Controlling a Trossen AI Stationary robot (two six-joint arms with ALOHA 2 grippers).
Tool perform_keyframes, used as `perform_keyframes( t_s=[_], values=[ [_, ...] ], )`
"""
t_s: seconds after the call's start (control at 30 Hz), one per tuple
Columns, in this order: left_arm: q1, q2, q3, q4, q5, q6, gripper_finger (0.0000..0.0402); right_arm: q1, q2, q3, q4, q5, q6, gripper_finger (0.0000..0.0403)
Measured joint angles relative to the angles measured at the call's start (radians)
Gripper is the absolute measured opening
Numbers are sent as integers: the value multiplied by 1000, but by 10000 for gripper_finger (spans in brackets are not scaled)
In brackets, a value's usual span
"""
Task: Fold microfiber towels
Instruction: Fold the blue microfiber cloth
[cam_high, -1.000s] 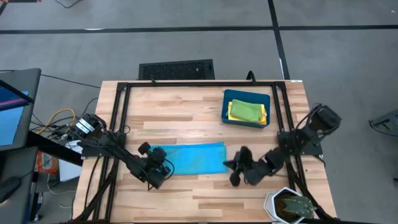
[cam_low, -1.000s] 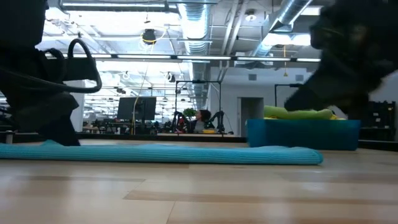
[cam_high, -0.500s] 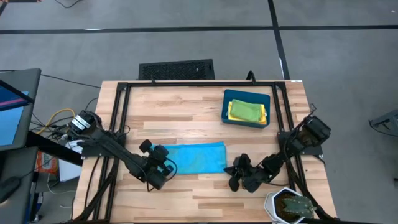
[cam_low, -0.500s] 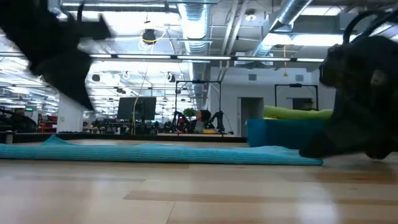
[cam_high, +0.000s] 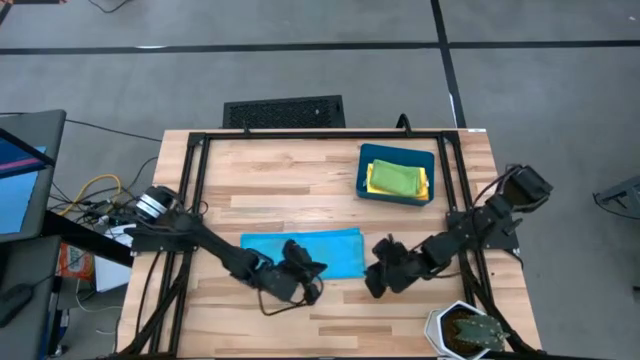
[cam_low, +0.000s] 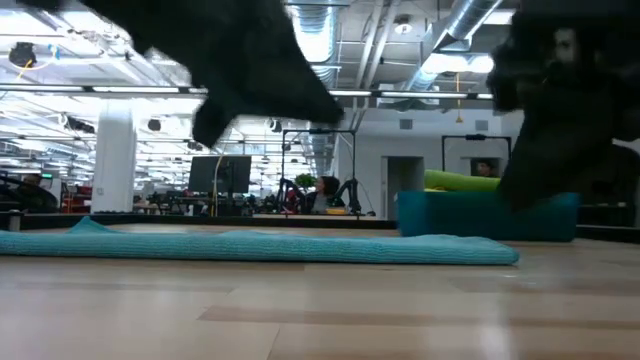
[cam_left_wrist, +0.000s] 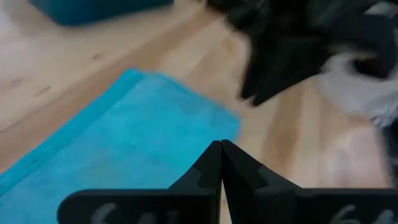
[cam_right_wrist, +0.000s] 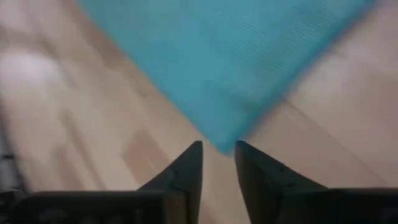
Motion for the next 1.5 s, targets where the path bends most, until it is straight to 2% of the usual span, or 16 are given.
perform_keyframes(
  t_s=[0.13,0.3,0.43,0.63,0.83,0.93,1.13,1.3,1.5],
  values=[
    [61,61,7,30,115,8,0,-35,42,105,-187,-106,59,147],
    [83,80,6,74,215,2,0,-38,106,223,-308,-84,153,186],
    [75,80,10,36,278,9,0,-44,188,314,-432,-75,212,195],
    [53,80,10,-62,266,28,0,-51,316,399,-443,-84,222,192],
    [57,80,9,-149,242,78,0,-59,366,440,-477,-109,278,195],
    [58,80,9,-175,251,107,0,-60,371,463,-518,-118,315,179],
    [58,80,-10,-171,264,118,0,-64,376,492,-580,-126,311,105],
    [58,80,-14,-165,265,132,0,-73,376,494,-576,-133,310,61],
    [55,143,-8,-99,298,134,0,-90,368,495,-575,-146,302,12]
  ],
)
